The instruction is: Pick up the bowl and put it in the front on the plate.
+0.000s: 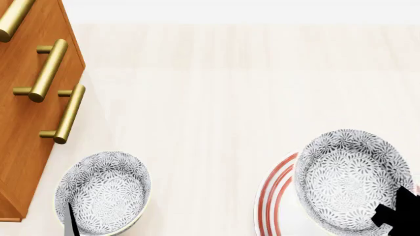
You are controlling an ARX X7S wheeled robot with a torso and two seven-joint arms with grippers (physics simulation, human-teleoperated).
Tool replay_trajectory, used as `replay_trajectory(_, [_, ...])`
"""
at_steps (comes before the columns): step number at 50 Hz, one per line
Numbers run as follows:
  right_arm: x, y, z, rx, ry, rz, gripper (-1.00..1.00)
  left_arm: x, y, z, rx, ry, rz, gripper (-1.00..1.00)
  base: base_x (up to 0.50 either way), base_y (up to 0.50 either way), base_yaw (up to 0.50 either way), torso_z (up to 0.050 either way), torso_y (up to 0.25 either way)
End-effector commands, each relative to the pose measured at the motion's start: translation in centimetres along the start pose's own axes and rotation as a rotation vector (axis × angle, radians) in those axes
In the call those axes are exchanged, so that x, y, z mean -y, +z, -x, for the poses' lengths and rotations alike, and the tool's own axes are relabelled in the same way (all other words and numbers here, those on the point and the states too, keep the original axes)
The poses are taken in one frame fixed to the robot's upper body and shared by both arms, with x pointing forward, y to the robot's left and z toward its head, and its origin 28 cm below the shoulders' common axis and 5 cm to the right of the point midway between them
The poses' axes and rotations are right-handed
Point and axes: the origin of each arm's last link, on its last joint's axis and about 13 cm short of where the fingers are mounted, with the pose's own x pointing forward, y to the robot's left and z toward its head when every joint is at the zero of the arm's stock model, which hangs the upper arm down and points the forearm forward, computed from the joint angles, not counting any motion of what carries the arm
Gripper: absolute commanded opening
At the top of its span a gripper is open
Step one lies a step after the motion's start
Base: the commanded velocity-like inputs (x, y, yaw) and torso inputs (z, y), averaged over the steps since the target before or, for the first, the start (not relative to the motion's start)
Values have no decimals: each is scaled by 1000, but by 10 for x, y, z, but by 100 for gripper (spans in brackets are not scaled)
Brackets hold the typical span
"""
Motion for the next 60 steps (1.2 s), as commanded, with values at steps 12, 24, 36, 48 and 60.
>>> replay_trajectory(12, [3,-4,-15,30,21,9,-100,1,-1,0,2,-7,-4,100,0,0,0,0,1])
replay_trajectory(24, [1,-10,-20,10,35,11,-100,1,-1,0,1,-8,-4,100,0,0,0,0,0])
replay_trajectory(36, [-1,-19,-25,-19,50,17,-100,1,-1,0,-1,-9,-3,100,0,0,0,0,0])
replay_trajectory(48, [5,-16,-27,4,17,15,-100,1,-2,0,-2,-10,-4,100,0,0,0,0,1])
replay_trajectory(60, [9,-16,-29,6,-5,13,-100,0,-1,-1,-8,-3,-4,100,0,0,0,0,0])
